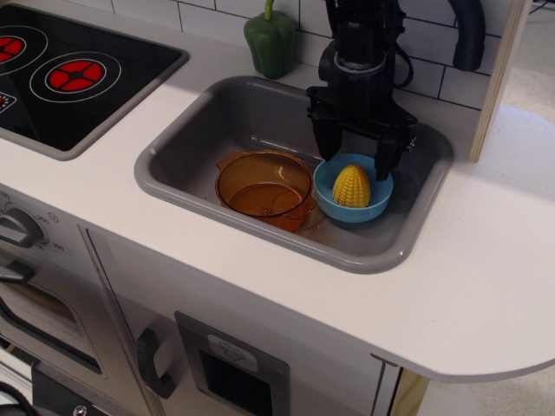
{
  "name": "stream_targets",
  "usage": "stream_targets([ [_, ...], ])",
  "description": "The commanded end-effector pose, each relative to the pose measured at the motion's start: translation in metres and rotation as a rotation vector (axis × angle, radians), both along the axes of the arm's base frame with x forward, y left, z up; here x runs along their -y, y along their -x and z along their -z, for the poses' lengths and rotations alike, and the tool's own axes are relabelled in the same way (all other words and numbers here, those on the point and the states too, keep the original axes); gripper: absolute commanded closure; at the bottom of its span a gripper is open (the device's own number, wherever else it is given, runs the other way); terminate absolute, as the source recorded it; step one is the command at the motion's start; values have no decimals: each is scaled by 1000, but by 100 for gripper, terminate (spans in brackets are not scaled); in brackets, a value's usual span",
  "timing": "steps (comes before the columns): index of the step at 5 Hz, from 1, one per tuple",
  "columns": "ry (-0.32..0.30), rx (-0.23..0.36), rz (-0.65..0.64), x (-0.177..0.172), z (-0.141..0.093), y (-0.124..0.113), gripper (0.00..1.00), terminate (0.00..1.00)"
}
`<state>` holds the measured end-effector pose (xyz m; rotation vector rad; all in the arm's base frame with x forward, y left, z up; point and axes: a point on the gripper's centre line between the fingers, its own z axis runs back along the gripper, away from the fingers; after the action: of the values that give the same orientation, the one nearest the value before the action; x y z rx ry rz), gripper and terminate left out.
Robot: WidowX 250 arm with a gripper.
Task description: Take corn out of bowl sink
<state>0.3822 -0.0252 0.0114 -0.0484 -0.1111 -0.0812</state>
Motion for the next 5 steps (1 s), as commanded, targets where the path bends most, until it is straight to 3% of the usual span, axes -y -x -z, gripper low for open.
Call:
stream_targets([
  [1, -10, 41, 0, 1, -5, -5, 0, 0],
  [4, -21, 44, 23, 11, 4, 0, 0, 0],
  [5, -41, 42, 34, 15, 10, 2, 100, 0],
])
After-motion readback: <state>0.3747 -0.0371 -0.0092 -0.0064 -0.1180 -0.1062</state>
